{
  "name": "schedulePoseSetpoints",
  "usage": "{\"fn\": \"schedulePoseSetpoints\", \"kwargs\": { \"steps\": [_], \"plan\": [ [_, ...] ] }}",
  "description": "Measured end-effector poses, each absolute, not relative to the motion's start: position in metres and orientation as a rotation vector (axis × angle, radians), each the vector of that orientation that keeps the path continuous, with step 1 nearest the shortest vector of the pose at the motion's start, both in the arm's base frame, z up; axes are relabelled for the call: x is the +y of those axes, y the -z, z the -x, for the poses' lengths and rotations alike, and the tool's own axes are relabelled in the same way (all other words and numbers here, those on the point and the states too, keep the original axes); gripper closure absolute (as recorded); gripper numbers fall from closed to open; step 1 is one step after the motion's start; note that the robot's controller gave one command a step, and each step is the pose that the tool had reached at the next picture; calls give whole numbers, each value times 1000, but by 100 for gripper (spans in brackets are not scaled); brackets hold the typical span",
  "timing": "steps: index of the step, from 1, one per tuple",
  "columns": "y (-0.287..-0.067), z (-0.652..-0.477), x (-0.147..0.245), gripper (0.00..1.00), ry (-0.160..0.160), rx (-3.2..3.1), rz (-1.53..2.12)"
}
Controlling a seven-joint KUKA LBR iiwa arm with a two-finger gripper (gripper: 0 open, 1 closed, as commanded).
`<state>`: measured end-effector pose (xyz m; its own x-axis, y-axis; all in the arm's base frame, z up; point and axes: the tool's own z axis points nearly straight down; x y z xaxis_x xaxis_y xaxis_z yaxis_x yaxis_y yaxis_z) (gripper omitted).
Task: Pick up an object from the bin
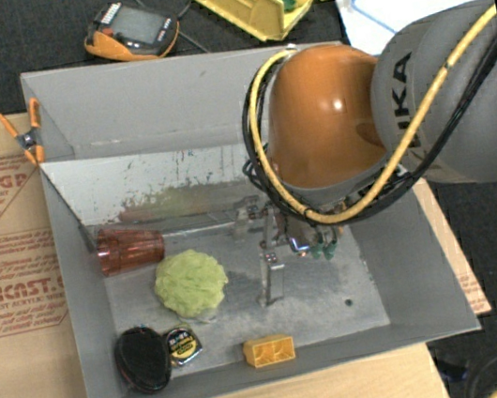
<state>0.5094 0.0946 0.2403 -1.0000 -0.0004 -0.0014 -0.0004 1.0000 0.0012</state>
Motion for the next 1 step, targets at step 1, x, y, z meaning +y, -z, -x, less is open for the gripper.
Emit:
{"fn": "schedulePoseSetpoints", "kwargs": {
  "steps": [1],
  "plan": [
    [-197, -495, 101, 0, -2, 3119, -393]
  ]
}}
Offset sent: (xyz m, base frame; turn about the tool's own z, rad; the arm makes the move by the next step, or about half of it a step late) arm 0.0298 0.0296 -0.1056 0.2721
